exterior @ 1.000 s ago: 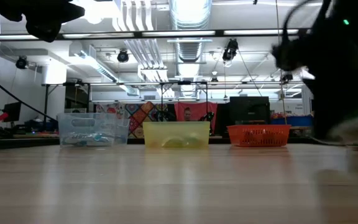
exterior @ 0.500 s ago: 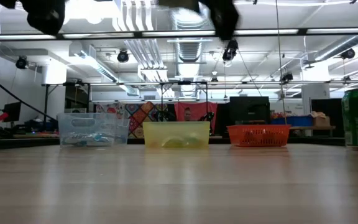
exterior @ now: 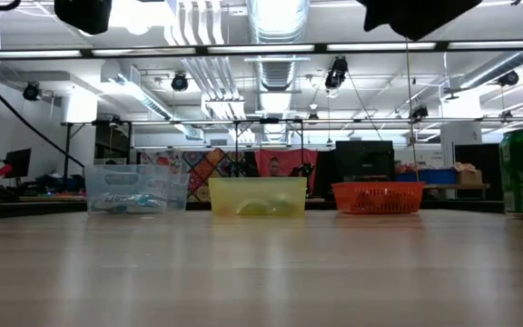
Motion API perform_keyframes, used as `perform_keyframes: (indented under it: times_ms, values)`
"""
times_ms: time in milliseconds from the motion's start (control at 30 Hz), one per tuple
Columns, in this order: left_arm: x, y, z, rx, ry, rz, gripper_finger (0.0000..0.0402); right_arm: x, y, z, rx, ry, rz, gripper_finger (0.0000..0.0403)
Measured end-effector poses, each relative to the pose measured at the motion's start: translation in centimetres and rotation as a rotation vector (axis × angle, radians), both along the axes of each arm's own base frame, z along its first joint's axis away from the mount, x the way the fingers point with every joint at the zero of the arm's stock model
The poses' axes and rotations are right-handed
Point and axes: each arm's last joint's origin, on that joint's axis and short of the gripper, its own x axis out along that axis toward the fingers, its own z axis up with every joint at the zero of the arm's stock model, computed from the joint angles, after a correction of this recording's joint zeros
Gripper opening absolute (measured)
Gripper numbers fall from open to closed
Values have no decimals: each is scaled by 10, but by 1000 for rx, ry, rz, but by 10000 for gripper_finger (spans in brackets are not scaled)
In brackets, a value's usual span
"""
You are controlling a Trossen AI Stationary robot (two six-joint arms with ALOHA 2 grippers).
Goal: Sort candy
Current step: Put the white chocolate into the transparent bin
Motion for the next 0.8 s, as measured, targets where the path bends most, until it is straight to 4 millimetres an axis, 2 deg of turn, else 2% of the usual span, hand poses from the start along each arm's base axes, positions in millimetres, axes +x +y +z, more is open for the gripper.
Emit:
perform_keyframes:
  times_ms: [200, 500, 700, 800]
  values:
    - [9, -5, -14, -48, -27, -3, 153, 9, 3, 8, -55, -47, 57, 13]
    - [40, -25, -15, -7, -71, -77, 153, 18, 2, 6, -118, -13, 37, 13]
    - [43, -29, -13, 30, -97, -121, 150, 18, 2, 4, -134, -1, 38, 13]
    - [43, -27, -14, 14, -85, -107, 125, 18, 2, 4, -142, 0, 36, 13]
